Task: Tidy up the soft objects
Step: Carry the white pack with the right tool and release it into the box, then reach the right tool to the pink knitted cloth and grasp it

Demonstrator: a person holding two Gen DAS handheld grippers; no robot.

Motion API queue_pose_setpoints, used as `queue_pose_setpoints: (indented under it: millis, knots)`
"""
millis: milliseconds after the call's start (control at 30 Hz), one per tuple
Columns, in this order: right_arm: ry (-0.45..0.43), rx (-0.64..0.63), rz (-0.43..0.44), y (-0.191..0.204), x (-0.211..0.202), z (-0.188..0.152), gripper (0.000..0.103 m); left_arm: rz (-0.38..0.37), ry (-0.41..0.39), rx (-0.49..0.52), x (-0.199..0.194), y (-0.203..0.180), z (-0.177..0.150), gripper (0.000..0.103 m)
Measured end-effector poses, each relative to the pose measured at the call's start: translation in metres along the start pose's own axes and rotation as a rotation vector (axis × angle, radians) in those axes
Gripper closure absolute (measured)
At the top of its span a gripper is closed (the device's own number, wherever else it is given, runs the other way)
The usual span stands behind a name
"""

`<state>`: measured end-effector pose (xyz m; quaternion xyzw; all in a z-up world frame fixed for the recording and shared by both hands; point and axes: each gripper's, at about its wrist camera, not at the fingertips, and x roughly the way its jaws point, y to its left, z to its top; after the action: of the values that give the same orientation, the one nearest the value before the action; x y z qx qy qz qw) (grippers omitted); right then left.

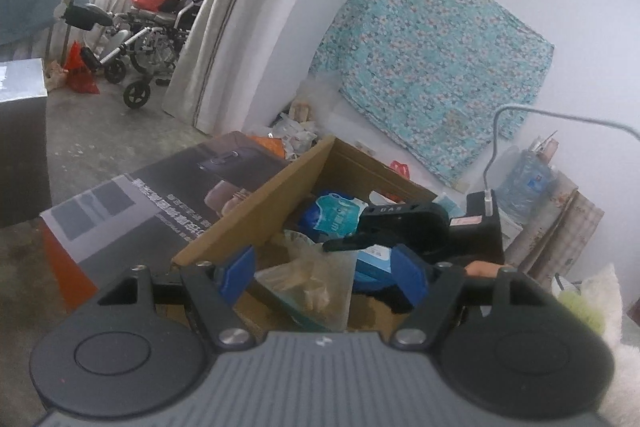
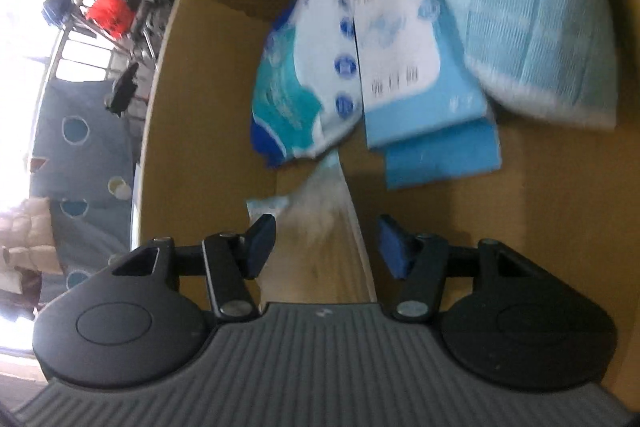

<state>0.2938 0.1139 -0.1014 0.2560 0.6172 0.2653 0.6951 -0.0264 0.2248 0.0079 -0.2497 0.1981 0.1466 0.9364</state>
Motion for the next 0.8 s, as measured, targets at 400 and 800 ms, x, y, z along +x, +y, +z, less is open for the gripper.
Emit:
queue_pose_setpoints:
  millis: [400, 800]
  knots:
    - [-0.038, 0.041, 0.092, -0.009, -0.016, -0.012, 0.044, -0.025, -0.003, 0.059, -0.016, -0.022, -0.004, 0.011]
    - [-0.318, -0.323, 0.333, -0.055, -0.275, -0.058, 0.027, -0.304, 0.027, 0.329, -0.021, -0.143, -0.025, 0.003]
